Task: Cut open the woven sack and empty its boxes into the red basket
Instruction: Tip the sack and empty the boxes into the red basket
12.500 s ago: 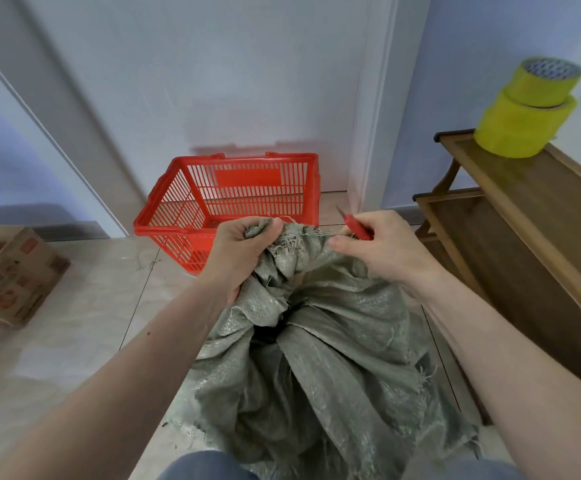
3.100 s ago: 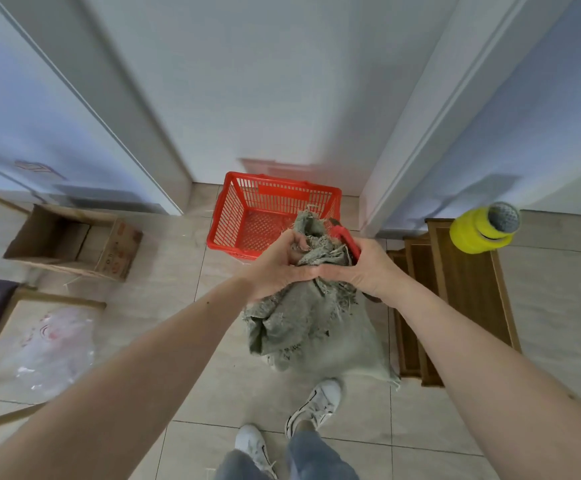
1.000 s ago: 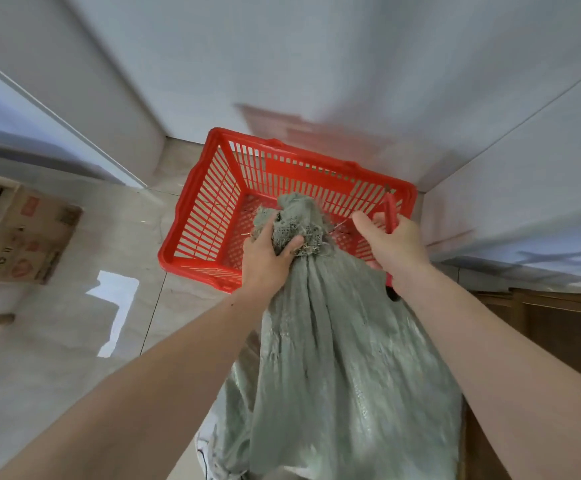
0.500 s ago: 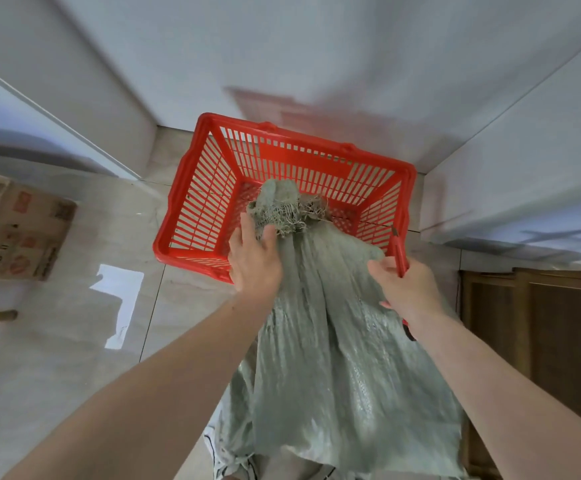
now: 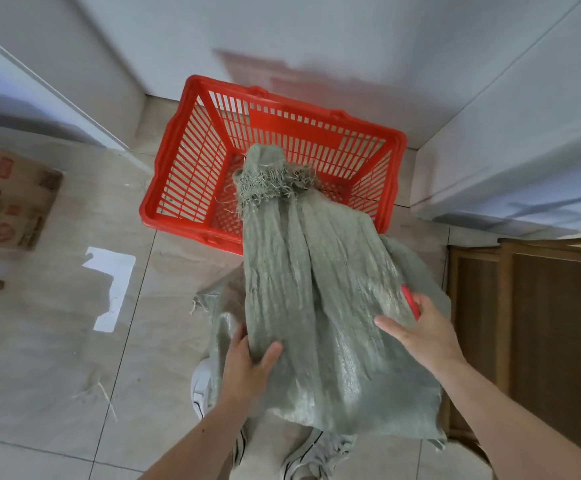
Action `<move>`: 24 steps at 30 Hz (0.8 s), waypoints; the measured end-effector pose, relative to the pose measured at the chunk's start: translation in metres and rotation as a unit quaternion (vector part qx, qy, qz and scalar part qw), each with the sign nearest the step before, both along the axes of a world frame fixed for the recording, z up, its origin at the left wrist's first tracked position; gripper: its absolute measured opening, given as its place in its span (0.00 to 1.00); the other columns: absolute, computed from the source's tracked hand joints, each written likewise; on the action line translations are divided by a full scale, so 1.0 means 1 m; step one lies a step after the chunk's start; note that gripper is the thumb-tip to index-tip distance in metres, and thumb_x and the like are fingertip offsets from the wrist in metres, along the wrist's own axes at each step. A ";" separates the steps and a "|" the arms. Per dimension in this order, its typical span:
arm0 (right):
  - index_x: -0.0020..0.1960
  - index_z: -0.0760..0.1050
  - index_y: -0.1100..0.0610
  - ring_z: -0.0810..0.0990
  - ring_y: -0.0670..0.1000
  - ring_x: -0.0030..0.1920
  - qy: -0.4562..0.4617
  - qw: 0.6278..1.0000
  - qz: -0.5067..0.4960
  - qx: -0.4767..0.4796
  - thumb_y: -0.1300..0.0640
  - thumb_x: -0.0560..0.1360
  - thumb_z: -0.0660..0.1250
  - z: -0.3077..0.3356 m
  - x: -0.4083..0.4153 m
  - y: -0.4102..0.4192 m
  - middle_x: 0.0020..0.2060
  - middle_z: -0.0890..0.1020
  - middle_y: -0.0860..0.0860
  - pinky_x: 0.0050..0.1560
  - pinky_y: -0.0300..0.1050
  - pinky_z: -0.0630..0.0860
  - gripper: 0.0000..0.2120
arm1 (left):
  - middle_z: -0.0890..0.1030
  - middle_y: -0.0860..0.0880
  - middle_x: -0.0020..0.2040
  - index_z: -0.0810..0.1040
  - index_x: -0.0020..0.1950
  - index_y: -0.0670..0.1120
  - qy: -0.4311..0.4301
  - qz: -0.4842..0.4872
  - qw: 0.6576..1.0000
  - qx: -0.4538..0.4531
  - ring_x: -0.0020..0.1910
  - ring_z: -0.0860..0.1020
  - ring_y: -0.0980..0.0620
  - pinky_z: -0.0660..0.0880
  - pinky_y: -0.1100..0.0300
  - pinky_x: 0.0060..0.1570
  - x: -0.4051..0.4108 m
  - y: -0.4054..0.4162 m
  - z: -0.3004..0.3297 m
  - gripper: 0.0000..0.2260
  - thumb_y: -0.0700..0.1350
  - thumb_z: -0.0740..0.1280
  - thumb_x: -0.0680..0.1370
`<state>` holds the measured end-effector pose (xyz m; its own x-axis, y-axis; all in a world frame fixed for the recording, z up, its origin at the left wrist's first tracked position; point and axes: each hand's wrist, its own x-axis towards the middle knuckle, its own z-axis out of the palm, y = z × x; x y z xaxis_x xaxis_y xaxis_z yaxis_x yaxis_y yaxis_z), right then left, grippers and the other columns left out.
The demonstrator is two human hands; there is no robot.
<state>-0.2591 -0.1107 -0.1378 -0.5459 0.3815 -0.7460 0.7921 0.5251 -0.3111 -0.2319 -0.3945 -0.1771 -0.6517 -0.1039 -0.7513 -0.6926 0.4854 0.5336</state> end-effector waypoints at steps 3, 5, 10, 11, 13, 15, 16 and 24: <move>0.55 0.77 0.57 0.77 0.50 0.37 0.037 0.999 0.019 -0.020 0.44 0.73 0.73 -0.005 0.001 -0.005 0.37 0.78 0.49 0.45 0.56 0.77 0.19 | 0.82 0.57 0.47 0.76 0.58 0.52 0.000 -0.012 1.000 0.003 0.49 0.82 0.52 0.76 0.65 0.42 -0.008 0.003 -0.003 0.11 0.50 0.71 0.78; 0.50 0.78 0.54 0.74 0.50 0.30 0.075 0.995 0.033 -0.048 0.47 0.76 0.70 -0.002 0.002 -0.010 0.29 0.74 0.48 0.39 0.57 0.77 0.11 | 0.83 0.51 0.45 0.78 0.53 0.47 0.008 -0.047 0.999 -0.018 0.48 0.82 0.47 0.78 0.55 0.45 -0.014 0.004 0.000 0.12 0.54 0.70 0.78; 0.49 0.77 0.54 0.79 0.56 0.35 0.160 0.979 0.084 -0.092 0.49 0.78 0.69 0.033 -0.006 -0.032 0.33 0.80 0.55 0.40 0.52 0.76 0.09 | 0.84 0.47 0.45 0.81 0.53 0.44 0.071 -0.051 0.996 -0.023 0.46 0.83 0.45 0.80 0.45 0.47 -0.034 0.002 0.025 0.23 0.63 0.67 0.76; 0.48 0.77 0.55 0.79 0.55 0.36 0.178 0.975 0.084 -0.100 0.49 0.78 0.69 0.041 -0.010 -0.037 0.34 0.80 0.55 0.40 0.49 0.74 0.09 | 0.84 0.47 0.44 0.81 0.53 0.45 0.079 -0.045 0.996 -0.015 0.46 0.83 0.44 0.80 0.44 0.48 -0.041 0.002 0.033 0.24 0.66 0.67 0.75; 0.46 0.77 0.56 0.77 0.53 0.34 0.202 0.970 0.058 -0.121 0.49 0.77 0.69 0.054 -0.021 -0.048 0.32 0.78 0.52 0.39 0.50 0.74 0.10 | 0.85 0.49 0.46 0.80 0.55 0.47 0.085 -0.001 0.996 0.018 0.48 0.83 0.43 0.80 0.43 0.50 -0.054 0.007 0.046 0.30 0.72 0.64 0.71; 0.45 0.76 0.58 0.74 0.51 0.32 0.216 0.965 0.017 -0.150 0.50 0.77 0.70 0.065 -0.033 -0.060 0.30 0.74 0.49 0.38 0.56 0.76 0.11 | 0.84 0.52 0.54 0.78 0.63 0.48 0.108 0.039 0.991 0.064 0.56 0.82 0.48 0.78 0.46 0.58 -0.067 0.018 0.062 0.26 0.65 0.65 0.75; 0.43 0.76 0.55 0.73 0.51 0.31 0.220 0.962 -0.005 -0.159 0.50 0.76 0.70 0.067 -0.039 -0.064 0.29 0.72 0.47 0.38 0.58 0.76 0.10 | 0.82 0.52 0.59 0.75 0.67 0.48 0.120 0.059 0.987 0.088 0.59 0.81 0.51 0.77 0.48 0.62 -0.073 0.024 0.071 0.23 0.60 0.66 0.78; 0.38 0.73 0.60 0.75 0.58 0.34 0.234 0.951 -0.042 -0.198 0.49 0.74 0.71 0.084 -0.084 -0.096 0.31 0.75 0.57 0.42 0.54 0.76 0.15 | 0.78 0.55 0.67 0.67 0.73 0.50 0.122 0.004 0.979 0.164 0.67 0.75 0.57 0.72 0.52 0.68 -0.095 0.041 0.088 0.50 0.58 0.85 0.56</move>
